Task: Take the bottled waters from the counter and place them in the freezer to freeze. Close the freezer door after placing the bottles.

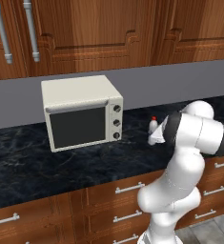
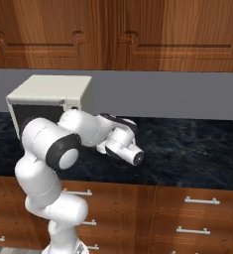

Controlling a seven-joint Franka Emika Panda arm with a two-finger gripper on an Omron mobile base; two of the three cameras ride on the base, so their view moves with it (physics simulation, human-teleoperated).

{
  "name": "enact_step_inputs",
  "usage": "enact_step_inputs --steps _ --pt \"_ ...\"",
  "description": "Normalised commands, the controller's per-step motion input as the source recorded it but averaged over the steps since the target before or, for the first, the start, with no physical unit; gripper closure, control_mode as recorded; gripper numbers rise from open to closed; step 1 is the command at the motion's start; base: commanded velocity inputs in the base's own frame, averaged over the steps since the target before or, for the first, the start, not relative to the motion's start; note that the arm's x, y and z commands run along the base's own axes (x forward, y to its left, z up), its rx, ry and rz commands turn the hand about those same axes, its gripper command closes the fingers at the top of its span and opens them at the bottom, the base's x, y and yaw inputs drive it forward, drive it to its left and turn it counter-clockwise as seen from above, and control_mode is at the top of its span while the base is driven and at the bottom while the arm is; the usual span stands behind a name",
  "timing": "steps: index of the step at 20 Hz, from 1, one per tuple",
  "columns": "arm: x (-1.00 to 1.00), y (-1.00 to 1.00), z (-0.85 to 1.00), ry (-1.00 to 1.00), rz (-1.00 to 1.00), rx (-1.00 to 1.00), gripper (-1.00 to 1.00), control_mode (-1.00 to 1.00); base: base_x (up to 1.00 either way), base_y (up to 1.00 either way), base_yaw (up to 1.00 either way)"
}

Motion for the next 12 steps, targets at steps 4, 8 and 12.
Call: enact_step_inputs --steps 4,8,12 --pt "-0.96 0.19 0.88 -0.01 0.00 0.11 1.00 -1.00 0.00 0.00 0.00" --pt "-0.66 0.25 1.00 0.00 0.00 0.17 1.00 -1.00 0.00 0.00 0.00" --pt "-0.72 0.31 0.96 0.02 0.00 0.08 1.00 -1.00 0.00 0.00 0.00"
